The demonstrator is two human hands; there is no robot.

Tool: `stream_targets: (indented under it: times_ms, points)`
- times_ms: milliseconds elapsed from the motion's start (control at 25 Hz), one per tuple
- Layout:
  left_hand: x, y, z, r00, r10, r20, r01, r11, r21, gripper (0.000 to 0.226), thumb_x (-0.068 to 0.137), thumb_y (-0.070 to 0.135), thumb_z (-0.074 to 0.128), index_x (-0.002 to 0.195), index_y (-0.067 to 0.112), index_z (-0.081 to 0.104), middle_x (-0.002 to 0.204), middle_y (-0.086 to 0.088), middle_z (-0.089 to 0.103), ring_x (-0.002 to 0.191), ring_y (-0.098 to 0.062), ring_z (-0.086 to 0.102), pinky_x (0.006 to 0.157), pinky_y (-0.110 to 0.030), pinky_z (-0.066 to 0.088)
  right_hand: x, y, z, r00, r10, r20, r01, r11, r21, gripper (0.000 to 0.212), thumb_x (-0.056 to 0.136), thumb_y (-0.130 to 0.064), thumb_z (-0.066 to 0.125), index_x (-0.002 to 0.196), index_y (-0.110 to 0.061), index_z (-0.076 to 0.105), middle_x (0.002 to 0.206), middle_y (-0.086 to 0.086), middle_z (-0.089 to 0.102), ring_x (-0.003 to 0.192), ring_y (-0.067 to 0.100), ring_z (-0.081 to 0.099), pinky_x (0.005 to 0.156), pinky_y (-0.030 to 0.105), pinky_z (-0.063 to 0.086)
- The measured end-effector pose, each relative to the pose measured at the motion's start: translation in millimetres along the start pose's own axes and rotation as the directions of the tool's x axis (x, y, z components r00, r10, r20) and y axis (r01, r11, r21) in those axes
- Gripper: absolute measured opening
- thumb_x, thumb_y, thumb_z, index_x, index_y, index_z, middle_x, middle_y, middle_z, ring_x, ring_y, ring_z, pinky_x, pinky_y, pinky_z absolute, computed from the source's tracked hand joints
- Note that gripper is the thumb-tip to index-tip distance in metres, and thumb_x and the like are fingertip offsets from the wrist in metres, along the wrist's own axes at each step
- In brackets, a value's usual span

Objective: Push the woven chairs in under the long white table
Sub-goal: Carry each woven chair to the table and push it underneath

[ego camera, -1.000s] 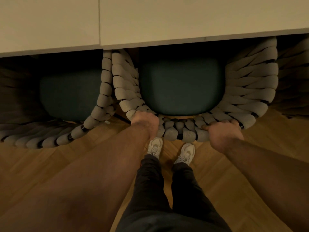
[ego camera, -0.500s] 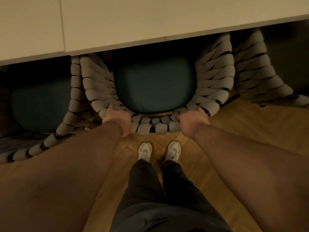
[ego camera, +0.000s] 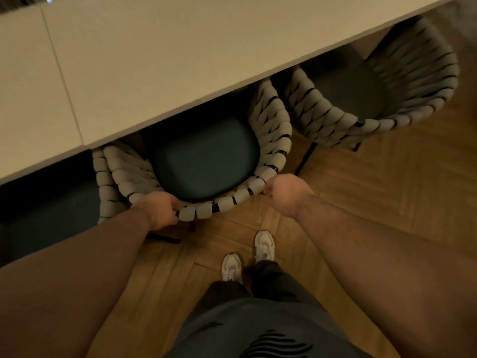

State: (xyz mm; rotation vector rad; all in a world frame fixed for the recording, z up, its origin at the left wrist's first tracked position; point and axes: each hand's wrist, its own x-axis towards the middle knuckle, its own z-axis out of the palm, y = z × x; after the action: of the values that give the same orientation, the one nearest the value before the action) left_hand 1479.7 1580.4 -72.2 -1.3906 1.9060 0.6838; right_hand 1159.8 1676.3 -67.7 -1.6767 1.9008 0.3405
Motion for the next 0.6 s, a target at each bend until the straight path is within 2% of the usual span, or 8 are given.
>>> stream_targets:
  times_ms: [80,160,200,320,440,600]
  points:
    - [-14,3,-9,0.996,0.005,-0.087,-0.014,0.995,-0.103,0.042,0.093,0.029,0.071,0.135,0.031,0.065,0.123,0.005,0.064,0.105,-0.012,0.058,0.087,-0.029,0.052,-24,8,-7,0.997,0.072,-0.041,-0.069,0.995,0.069,0.020,0.105,-0.021,0.053,0.109,-0.017,0.072,0.105,0.005,0.070,0.103,0.026,0.068,0.090,0.040,0.057]
    - [-23,18,-14,0.986,0.038,-0.162,-0.071,0.977,-0.202,0.040,0.093,0.023,0.072,0.132,0.029,0.068,0.126,0.006,0.066,0.111,-0.013,0.062,0.093,-0.028,0.053,-49,18,-16,0.989,0.132,-0.072,-0.125,0.988,0.096,0.018,0.102,-0.017,0.056,0.107,-0.018,0.073,0.104,0.004,0.070,0.101,0.025,0.067,0.087,0.039,0.058]
    - [-28,30,-17,0.977,0.063,-0.203,-0.107,0.971,-0.215,0.039,0.093,0.022,0.072,0.131,0.029,0.069,0.127,0.007,0.068,0.112,-0.012,0.064,0.092,-0.026,0.053,-63,26,-21,0.982,0.160,-0.098,-0.150,0.983,0.106,0.018,0.100,-0.016,0.057,0.106,-0.020,0.074,0.104,0.003,0.070,0.100,0.024,0.066,0.084,0.037,0.058]
    - [-40,68,-34,0.945,0.115,-0.305,-0.188,0.957,-0.221,0.038,0.092,0.021,0.069,0.129,0.029,0.071,0.123,0.008,0.072,0.110,-0.010,0.066,0.095,-0.027,0.054,-90,48,-37,0.960,0.217,-0.179,-0.188,0.968,0.166,0.019,0.097,-0.013,0.056,0.098,-0.024,0.071,0.101,0.000,0.069,0.097,0.022,0.066,0.077,0.034,0.054]
    - [-47,119,-51,0.923,0.175,-0.344,-0.241,0.957,-0.160,0.039,0.091,0.022,0.069,0.129,0.031,0.071,0.122,0.010,0.073,0.112,-0.011,0.067,0.103,-0.032,0.053,-113,84,-54,0.930,0.290,-0.227,-0.232,0.940,0.249,0.018,0.098,-0.013,0.058,0.094,-0.026,0.071,0.097,-0.001,0.068,0.093,0.021,0.067,0.080,0.036,0.058]
    - [-46,198,-70,0.903,0.207,-0.377,-0.279,0.949,-0.146,0.042,0.091,0.025,0.070,0.132,0.034,0.068,0.125,0.010,0.071,0.113,-0.011,0.065,0.105,-0.035,0.054,-131,149,-78,0.910,0.298,-0.289,-0.236,0.944,0.231,0.022,0.098,-0.018,0.061,0.081,-0.032,0.062,0.090,-0.005,0.066,0.092,0.019,0.067,0.076,0.032,0.053]
